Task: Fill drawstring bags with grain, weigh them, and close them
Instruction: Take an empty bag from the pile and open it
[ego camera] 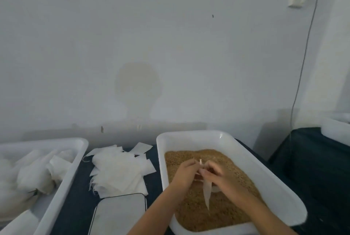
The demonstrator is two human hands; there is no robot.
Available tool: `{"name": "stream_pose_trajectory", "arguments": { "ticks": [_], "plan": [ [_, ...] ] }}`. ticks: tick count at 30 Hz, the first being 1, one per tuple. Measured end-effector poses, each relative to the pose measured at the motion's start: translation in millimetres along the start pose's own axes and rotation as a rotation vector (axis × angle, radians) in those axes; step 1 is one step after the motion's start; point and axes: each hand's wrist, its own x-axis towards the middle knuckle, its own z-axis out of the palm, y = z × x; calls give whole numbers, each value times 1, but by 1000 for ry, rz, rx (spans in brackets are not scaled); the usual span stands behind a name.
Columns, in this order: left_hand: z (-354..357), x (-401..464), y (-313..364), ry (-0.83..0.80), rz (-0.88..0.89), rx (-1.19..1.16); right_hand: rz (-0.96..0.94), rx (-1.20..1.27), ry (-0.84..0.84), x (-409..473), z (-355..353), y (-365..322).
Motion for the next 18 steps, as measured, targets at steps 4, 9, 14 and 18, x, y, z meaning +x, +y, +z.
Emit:
{"name": "stream_pose_trajectory", "arguments": {
  "ticks": [4,9,14,18],
  "plan": [
    [0,-6,3,-35,33,-40,34,260,55,-2,-1,-4],
    [-1,-7,3,-35,61,-24,21,286,103,-3,0,-13],
    [-2,-8,3,-19,96,13,-5,270,47,-3,-1,-14],
    [-2,-7,2,3,126,58,10,315,17,-2,-2,-11]
  ]
}}
